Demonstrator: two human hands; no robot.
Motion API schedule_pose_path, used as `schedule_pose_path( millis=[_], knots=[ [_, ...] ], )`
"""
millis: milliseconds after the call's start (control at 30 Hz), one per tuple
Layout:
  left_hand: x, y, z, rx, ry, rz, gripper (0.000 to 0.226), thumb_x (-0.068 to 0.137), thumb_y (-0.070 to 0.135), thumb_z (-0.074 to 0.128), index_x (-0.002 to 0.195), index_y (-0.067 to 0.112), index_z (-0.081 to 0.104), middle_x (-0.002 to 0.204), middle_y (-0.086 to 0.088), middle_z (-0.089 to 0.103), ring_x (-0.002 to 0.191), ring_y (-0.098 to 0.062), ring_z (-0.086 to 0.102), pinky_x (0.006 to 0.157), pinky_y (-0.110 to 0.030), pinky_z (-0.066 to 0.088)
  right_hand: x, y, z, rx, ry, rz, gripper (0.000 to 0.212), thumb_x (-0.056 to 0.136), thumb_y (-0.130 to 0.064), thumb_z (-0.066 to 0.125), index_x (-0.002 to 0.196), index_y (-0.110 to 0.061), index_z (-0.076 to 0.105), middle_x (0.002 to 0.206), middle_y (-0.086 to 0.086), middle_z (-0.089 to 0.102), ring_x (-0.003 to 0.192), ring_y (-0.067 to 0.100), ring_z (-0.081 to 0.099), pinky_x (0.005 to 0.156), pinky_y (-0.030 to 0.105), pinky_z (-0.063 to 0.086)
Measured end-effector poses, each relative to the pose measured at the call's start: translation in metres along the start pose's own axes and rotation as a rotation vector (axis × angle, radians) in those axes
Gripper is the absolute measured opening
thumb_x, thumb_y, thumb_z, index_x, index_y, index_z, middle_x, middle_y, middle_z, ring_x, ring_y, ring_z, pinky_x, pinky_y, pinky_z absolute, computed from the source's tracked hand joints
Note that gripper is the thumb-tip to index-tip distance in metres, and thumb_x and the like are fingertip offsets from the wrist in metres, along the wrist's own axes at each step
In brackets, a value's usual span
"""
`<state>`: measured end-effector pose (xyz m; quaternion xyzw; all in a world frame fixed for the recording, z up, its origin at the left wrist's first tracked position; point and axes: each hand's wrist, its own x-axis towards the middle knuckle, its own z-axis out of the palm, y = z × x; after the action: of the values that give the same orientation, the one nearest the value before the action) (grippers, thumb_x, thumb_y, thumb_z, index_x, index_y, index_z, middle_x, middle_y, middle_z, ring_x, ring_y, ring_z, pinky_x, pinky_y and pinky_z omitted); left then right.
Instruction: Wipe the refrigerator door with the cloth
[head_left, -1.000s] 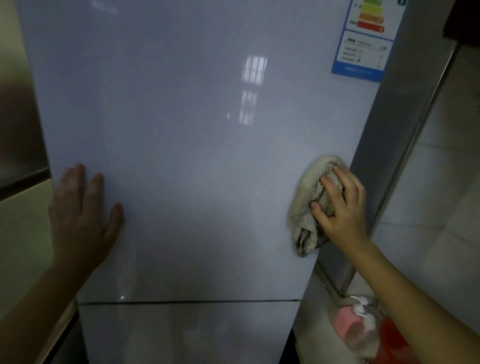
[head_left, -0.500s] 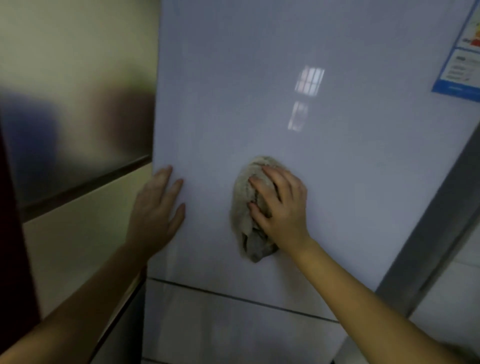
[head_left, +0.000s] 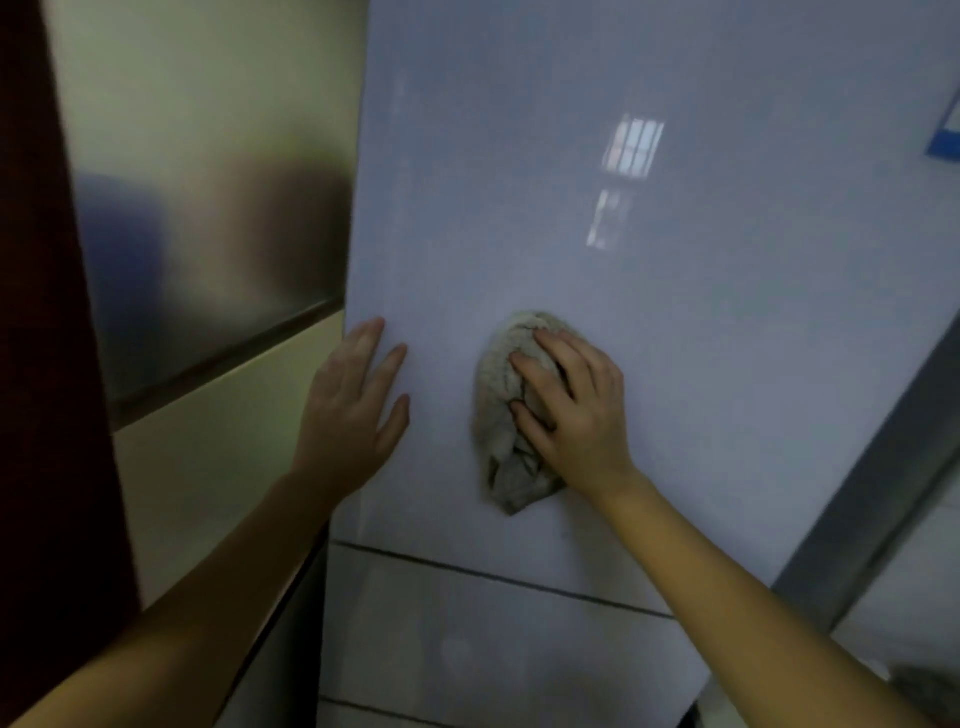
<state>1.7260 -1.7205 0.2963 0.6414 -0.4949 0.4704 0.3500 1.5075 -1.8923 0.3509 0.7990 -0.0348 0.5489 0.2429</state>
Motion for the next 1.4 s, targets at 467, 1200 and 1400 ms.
schedule_pose_path(
  millis=[467,1200,1400],
  knots=[
    [-0.001,0.042,0.009,0.025,-0.001,-0.123,0.054,0.1,0.033,0.049,0.144,0.001,0.047,0.158,-0.03,0.033,0.145,-0.048,0.035,0.12,-0.05,0.027,-0.155,0.155,-0.139,-0.207,-0.13,0.191,0.045,0.099,-0.035,0.058,0.138,-0.014,0.051,0.147,0.017,0.045,0.132,0.04,0.046,0.112,0.048,0.038],
    [-0.002,0.005,-0.012,0.101,-0.12,0.073,0.05,0.099,0.028,0.053,0.141,0.001,0.053,0.155,-0.028,0.039,0.138,-0.045,0.047,0.109,-0.051,0.043,-0.124,0.071,-0.064,-0.019,-0.138,0.08,0.054,0.09,-0.029,0.075,0.139,-0.019,0.055,0.148,0.012,0.048,0.134,0.035,0.046,0.11,0.051,0.041],
    [0.0,-0.001,-0.017,0.048,-0.136,0.104,0.049,0.101,0.028,0.052,0.141,0.001,0.054,0.155,-0.025,0.041,0.141,-0.041,0.046,0.114,-0.047,0.039,-0.071,-0.008,0.001,0.078,-0.104,-0.009,0.05,0.089,-0.024,0.075,0.136,-0.018,0.059,0.149,0.009,0.047,0.136,0.032,0.044,0.113,0.047,0.036]
  ],
)
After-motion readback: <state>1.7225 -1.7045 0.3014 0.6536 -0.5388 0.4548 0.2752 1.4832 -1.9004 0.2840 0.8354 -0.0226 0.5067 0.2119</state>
